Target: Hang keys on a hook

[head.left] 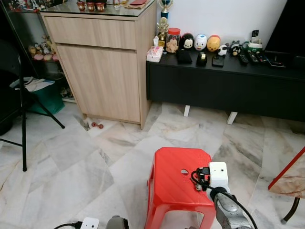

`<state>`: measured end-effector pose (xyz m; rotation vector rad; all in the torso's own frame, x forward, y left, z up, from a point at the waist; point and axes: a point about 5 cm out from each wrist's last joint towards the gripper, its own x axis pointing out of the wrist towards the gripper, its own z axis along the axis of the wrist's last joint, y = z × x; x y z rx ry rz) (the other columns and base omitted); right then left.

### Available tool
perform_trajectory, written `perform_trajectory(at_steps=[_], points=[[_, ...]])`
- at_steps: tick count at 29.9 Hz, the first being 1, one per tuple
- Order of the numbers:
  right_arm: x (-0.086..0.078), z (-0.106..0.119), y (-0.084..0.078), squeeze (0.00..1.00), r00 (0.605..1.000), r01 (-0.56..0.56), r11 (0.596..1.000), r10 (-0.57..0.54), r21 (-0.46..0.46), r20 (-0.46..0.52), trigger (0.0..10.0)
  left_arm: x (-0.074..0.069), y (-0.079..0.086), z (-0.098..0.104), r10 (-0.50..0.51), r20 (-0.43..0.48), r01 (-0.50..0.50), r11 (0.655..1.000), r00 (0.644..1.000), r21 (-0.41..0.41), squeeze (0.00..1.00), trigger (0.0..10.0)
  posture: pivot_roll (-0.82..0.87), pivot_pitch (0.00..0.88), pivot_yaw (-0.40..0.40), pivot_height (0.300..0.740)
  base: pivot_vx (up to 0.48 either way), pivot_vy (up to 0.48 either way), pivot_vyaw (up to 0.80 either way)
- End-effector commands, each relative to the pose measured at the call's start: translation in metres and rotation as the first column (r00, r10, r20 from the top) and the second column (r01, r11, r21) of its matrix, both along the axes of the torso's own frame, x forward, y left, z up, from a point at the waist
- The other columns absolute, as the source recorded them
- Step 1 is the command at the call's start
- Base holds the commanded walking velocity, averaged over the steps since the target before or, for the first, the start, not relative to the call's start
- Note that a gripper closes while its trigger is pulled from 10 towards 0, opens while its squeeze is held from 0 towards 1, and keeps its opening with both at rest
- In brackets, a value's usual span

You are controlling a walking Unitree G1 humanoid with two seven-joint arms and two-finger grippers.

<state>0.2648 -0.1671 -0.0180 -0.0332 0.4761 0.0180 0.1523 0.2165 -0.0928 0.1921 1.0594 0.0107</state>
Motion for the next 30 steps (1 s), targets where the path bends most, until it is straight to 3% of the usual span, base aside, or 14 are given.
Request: perform_trajectory(at_steps=[1, 4, 16, 30], points=[[0.0036, 0.0043, -0.0031, 0.0, 1.0, 0.004, 1.0, -0.003, -0.013, 0.027, 10.0, -0.0015, -0.0013, -0.001, -0.025, -0.016, 0.025, 1.0, 1.0, 0.006, 0.0, 10.0, 0.01, 0.0, -0.037, 0.653, 0.24, 0.0, 0.8], [0.0044, 0.0057, -0.0029, 0.0, 0.999, 0.007, 1.0, -0.007, -0.001, 0.039, 10.0, -0.0017, -0.0014, -0.0011, -0.023, -0.016, 0.023, 1.0, 1.0, 0.005, 0.0, 10.0, 0.01, 0.0, -0.038, 0.653, 0.242, 0.0, 0.8], [0.0007, 0.0007, -0.005, 0.0, 0.999, 0.035, 0.999, -0.035, 0.006, 0.004, 10.0, -0.0003, -0.0014, -0.0006, -0.023, -0.013, 0.023, 1.0, 1.0, 0.006, 0.0, 10.0, 0.01, 0.0, -0.039, 0.653, 0.263, 0.0, 0.0], [-0.0026, -0.0031, -0.0066, 0.0, 0.999, 0.042, 0.999, -0.042, 0.001, -0.02, 10.0, 0.0017, 0.0002, 0.0007, -0.026, -0.003, 0.026, 1.0, 1.0, 0.005, 0.0, 10.0, 0.01, 0.0, -0.04, 0.653, 0.052, 0.0, 0.0]])
